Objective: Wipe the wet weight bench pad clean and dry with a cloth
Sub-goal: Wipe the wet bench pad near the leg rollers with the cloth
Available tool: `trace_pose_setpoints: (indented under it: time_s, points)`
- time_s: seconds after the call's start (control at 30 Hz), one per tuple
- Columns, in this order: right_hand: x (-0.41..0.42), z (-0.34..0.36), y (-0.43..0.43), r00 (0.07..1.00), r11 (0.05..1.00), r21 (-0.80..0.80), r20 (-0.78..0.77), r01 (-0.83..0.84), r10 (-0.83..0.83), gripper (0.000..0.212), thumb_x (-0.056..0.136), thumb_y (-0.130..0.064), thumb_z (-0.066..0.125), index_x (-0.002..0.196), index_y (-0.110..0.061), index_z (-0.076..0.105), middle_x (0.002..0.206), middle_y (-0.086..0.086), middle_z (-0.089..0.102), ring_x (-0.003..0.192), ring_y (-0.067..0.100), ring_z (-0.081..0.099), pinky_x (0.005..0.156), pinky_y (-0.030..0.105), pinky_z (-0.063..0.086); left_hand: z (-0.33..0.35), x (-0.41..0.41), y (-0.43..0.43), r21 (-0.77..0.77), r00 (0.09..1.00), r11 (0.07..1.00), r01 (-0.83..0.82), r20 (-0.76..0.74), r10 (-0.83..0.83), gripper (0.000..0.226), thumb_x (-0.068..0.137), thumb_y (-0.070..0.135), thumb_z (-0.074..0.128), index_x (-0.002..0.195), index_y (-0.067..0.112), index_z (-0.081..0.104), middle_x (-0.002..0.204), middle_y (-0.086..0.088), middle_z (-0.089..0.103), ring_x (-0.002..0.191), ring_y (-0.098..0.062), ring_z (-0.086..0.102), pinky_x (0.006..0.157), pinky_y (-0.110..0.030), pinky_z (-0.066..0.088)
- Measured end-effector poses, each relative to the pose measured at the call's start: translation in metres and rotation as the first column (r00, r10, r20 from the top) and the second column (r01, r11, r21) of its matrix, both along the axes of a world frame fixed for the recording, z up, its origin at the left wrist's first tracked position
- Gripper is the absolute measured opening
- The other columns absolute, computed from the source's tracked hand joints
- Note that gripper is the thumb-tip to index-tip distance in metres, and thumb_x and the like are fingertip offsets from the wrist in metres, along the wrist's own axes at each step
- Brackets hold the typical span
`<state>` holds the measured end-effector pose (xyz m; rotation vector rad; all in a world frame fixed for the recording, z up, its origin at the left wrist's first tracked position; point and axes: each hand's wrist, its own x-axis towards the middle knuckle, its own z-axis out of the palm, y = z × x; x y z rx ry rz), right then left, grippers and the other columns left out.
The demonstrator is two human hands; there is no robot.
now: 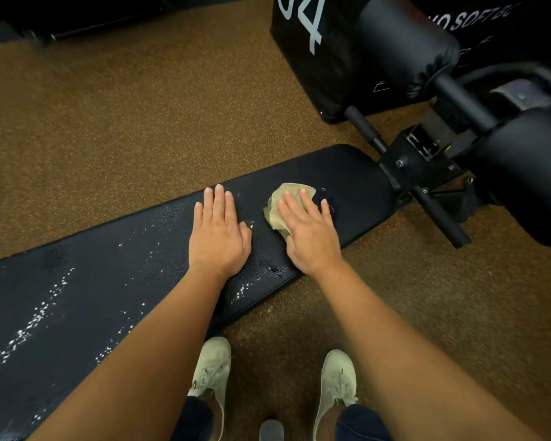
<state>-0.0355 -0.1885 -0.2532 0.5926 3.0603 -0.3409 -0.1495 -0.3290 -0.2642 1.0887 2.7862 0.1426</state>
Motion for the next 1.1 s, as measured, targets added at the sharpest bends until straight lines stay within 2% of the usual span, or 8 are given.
trace_pose_setpoints:
  time_s: [0.2,0.4,0.53,0.6,0.77,0.87,0.97,1.1]
  points:
    - [0.027,-0.005,0.000,0.981,0.985,0.027,-0.090,-0.171,0.172,0.065,0.078,-0.022,0.029,0.142,-0.014,0.042,0.150,0.001,0.038,0.142,0.024,0.027,0.115,0.051,0.017,0.002,0.000,-0.001,0.002,1.000,1.000,0.002,0.006,-0.002,0.064,0.099,0.035,0.022,0.151,0.001,0.002,0.160,-0.015,-0.005,0.147,-0.029,-0.010,0.120,-0.044,-0.003]
    - [0.005,0.000,-0.004,0.997,0.997,-0.011,-0.019,0.078,-0.078,0.063,0.086,-0.016,0.050,0.147,-0.016,0.031,0.156,-0.002,0.024,0.146,0.024,0.010,0.117,0.053,0.006,0.001,0.000,0.000,0.002,1.000,1.000,-0.002,0.010,0.002,0.064,0.099,0.035,0.020,0.151,0.002,0.002,0.160,-0.015,-0.006,0.147,-0.029,-0.011,0.120,-0.043,-0.004]
    - [0.031,-0.007,-0.007,0.991,0.996,-0.002,-0.101,-0.094,0.093,0.061,0.082,-0.021,0.033,0.142,-0.014,0.041,0.151,0.001,0.036,0.143,0.024,0.025,0.116,0.051,0.015,0.002,-0.001,-0.001,0.013,1.000,1.000,-0.002,0.010,0.002,0.066,0.095,0.037,0.011,0.151,0.002,0.003,0.160,-0.014,-0.005,0.147,-0.028,-0.011,0.119,-0.042,-0.005]
    - [0.043,-0.009,0.012,0.987,0.995,0.019,-0.126,-0.098,0.099,0.061,0.081,-0.021,0.034,0.141,-0.014,0.043,0.149,0.001,0.038,0.142,0.022,0.026,0.116,0.049,0.015,0.002,0.000,-0.002,0.013,1.000,1.000,0.000,0.014,0.000,0.067,0.095,0.038,0.011,0.151,0.002,0.003,0.160,-0.014,-0.005,0.147,-0.028,-0.011,0.119,-0.042,-0.005]
    - [0.021,-0.003,0.000,0.979,0.982,-0.017,-0.075,0.189,-0.190,0.065,0.083,-0.015,0.056,0.145,-0.016,0.036,0.154,0.000,0.030,0.145,0.025,0.016,0.118,0.051,0.006,0.001,0.000,-0.001,0.023,1.000,1.000,-0.002,0.009,0.002,0.064,0.099,0.035,0.021,0.151,0.002,0.004,0.160,-0.015,-0.003,0.147,-0.029,-0.009,0.120,-0.043,-0.003]
    - [0.027,-0.006,-0.019,0.991,0.999,-0.012,-0.120,0.053,-0.054,0.062,0.080,-0.021,0.048,0.141,-0.013,0.042,0.150,0.002,0.037,0.142,0.027,0.025,0.115,0.053,0.016,0.001,0.000,-0.001,0.010,1.000,1.000,-0.001,0.003,0.001,0.064,0.099,0.035,0.021,0.151,0.002,0.004,0.160,-0.015,-0.003,0.147,-0.029,-0.009,0.120,-0.043,-0.002]
    - [0.042,-0.011,0.002,0.988,0.997,0.011,-0.135,-0.080,0.081,0.064,0.078,-0.023,0.032,0.141,-0.014,0.043,0.150,0.001,0.038,0.142,0.023,0.027,0.116,0.050,0.016,0.001,-0.001,-0.002,0.015,1.000,1.000,0.002,0.014,-0.002,0.064,0.099,0.035,0.021,0.151,0.002,0.004,0.160,-0.015,-0.003,0.147,-0.029,-0.009,0.120,-0.043,-0.003]
    - [0.025,-0.004,-0.003,0.995,0.996,-0.037,-0.065,0.076,-0.079,0.061,0.084,-0.021,0.041,0.145,-0.018,0.036,0.155,-0.003,0.029,0.146,0.022,0.015,0.118,0.049,0.006,0.000,0.000,-0.001,0.017,1.000,1.000,0.001,0.011,-0.001,0.064,0.099,0.035,0.021,0.151,0.002,0.004,0.160,-0.015,-0.004,0.147,-0.029,-0.009,0.120,-0.043,-0.003]
